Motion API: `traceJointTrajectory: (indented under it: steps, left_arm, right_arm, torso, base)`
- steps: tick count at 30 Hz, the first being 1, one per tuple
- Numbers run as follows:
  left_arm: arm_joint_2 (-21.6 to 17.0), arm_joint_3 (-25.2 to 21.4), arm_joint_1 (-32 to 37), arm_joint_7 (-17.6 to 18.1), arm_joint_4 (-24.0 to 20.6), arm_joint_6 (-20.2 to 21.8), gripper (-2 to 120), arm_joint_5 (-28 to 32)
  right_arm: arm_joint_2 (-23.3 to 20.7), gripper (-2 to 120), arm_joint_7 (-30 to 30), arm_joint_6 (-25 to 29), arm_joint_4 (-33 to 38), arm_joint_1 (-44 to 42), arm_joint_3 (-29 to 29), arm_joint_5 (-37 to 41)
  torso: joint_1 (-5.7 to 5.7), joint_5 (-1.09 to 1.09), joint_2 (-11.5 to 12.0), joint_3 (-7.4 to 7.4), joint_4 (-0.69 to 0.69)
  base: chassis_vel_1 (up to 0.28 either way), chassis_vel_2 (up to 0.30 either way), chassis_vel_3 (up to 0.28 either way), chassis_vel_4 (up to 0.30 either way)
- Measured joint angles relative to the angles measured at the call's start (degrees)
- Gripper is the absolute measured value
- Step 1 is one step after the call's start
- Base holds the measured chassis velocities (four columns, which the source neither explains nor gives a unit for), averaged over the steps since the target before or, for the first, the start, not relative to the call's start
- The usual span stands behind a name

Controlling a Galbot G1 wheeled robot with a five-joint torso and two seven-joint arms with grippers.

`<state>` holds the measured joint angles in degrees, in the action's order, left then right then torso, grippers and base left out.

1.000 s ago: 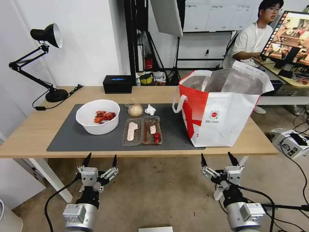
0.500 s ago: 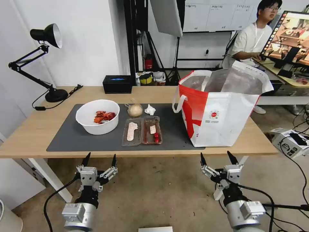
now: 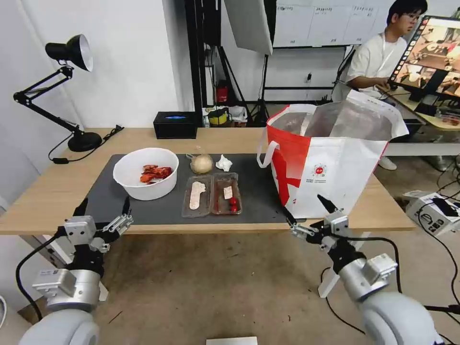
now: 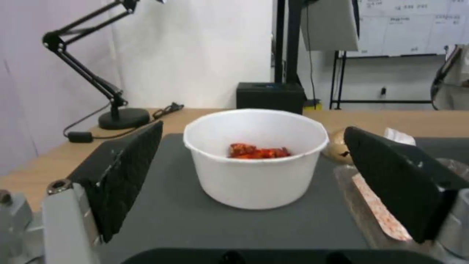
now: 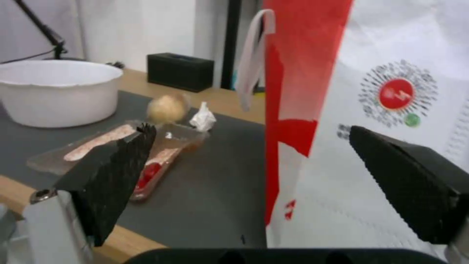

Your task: Pick up the trash from the table and place it into the takeout bag.

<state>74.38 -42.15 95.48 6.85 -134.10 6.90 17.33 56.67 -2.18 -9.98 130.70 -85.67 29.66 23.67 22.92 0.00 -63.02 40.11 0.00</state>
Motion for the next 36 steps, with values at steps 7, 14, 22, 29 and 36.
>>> traceJointTrajectory:
  steps: [7,14,22,29,36]
  left_arm:
    - [-0.8,0.1,0.3,-1.0,0.3,0.4,100,0.9]
    - [-1.2,0.5,0.8,-1.7,0.3,1.4,100,2.0]
    - [-3.5,3.7,0.5,-0.8,2.2,4.8,100,5.7]
    - [-9.1,9.4,-5.1,6.3,4.9,6.8,100,20.3]
    - [-11.3,14.6,-12.4,15.3,4.5,11.5,100,45.9]
  right_arm:
    - [-6.2,100,-0.4,-2.5,-1.4,4.4,-1.8,6.2]
    - [-5.1,100,-0.4,-2.7,-1.8,4.3,-2.6,6.3]
    - [-4.3,100,-0.3,-2.6,-2.7,4.7,-3.6,5.9]
    - [-3.8,100,0.1,-2.6,-3.3,5.3,-4.3,5.7]
    - [-3.5,100,0.3,-2.5,-4.2,5.4,-5.1,4.6]
  torso:
    - [0.01,0.02,0.0,0.0,0.02]
    - [0.0,0.0,0.0,0.0,0.0]
    - [-0.01,0.0,0.0,0.0,0.01]
    - [0.0,-0.01,0.0,0.0,0.0]
    - [0.0,-0.01,0.0,0.0,0.0]
  base:
    - [0.0,0.0,0.0,0.0]
    - [0.0,0.0,0.0,0.0]
    - [0.0,0.0,0.0,0.0]
    - [0.0,0.0,0.0,0.0]
    - [0.0,0.0,0.0,0.0]
